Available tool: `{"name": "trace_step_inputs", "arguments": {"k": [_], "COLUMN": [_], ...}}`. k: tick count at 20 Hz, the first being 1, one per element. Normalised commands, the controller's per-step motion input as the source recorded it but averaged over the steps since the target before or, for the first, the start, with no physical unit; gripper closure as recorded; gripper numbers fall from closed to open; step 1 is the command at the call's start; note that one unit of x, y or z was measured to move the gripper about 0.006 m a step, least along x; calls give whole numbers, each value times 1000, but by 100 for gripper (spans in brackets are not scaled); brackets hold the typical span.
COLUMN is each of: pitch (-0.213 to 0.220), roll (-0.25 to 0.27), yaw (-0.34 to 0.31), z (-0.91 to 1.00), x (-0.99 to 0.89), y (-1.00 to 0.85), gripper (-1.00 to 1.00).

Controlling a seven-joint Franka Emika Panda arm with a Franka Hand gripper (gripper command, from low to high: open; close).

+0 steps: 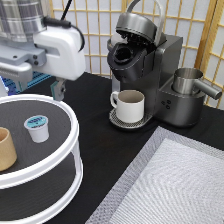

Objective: Make coffee

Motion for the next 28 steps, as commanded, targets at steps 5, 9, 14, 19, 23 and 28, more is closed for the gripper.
{"name": "trace_step_inputs", "arguments": {"k": [5, 9, 14, 19, 23, 28], "pitch": [-65, -134, -128, -78, 0, 0], "roll": [-179, -65, 20, 22, 0, 0], "yaw": [0, -3, -7, -1, 4, 6], "z": [-474, -265, -349, -440, -109, -9], "x": [-299, -168, -194, -361, -296, -20], "y": [-30, -146, -204, -7, 142, 178], "gripper": [-100, -100, -100, -100, -100, -100]}}
